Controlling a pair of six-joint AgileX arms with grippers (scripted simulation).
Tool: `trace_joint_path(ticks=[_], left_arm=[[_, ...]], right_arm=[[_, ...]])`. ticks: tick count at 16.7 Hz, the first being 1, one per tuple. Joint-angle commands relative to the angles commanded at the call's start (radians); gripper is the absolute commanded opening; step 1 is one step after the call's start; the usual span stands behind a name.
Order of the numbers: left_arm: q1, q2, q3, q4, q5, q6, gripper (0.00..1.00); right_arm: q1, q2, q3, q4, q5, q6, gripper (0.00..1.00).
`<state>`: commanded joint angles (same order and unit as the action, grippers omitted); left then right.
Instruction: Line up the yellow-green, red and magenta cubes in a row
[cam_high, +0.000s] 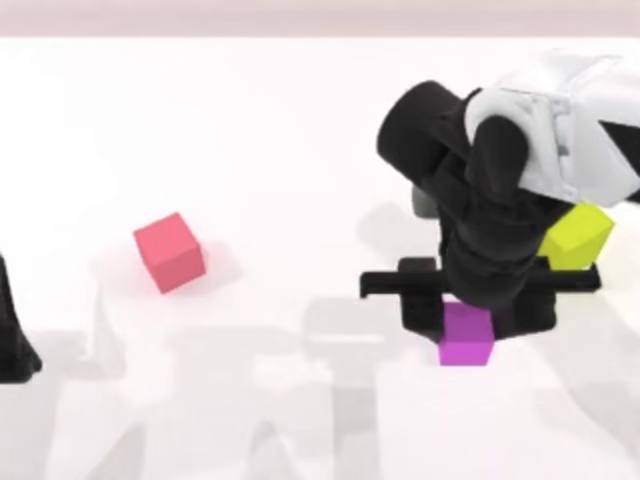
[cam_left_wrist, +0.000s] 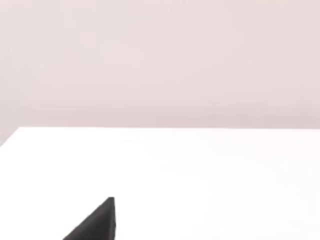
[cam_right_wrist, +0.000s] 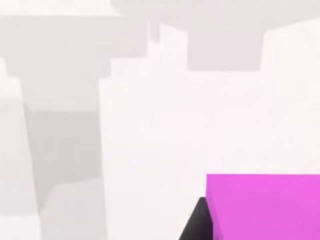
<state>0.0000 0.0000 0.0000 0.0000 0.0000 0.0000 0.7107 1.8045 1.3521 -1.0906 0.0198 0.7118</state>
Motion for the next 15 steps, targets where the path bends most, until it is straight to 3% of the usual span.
trace_joint_path(ticks=[5, 11, 15], left_arm=[[0.000, 0.000, 0.000, 0.000, 0.000, 0.000, 1.00], [0.000, 0.000, 0.000, 0.000, 0.000, 0.000, 1.00], [0.000, 0.000, 0.000, 0.000, 0.000, 0.000, 1.00]], right_arm=[[-0.004, 0.009, -0.011, 0.015, -0.001, -0.001, 0.00], [0.002, 0.077, -0.151, 0.235, 0.000, 0.005, 0.00], [0.004, 0.091, -0.176, 0.267, 0.001, 0.006, 0.00]])
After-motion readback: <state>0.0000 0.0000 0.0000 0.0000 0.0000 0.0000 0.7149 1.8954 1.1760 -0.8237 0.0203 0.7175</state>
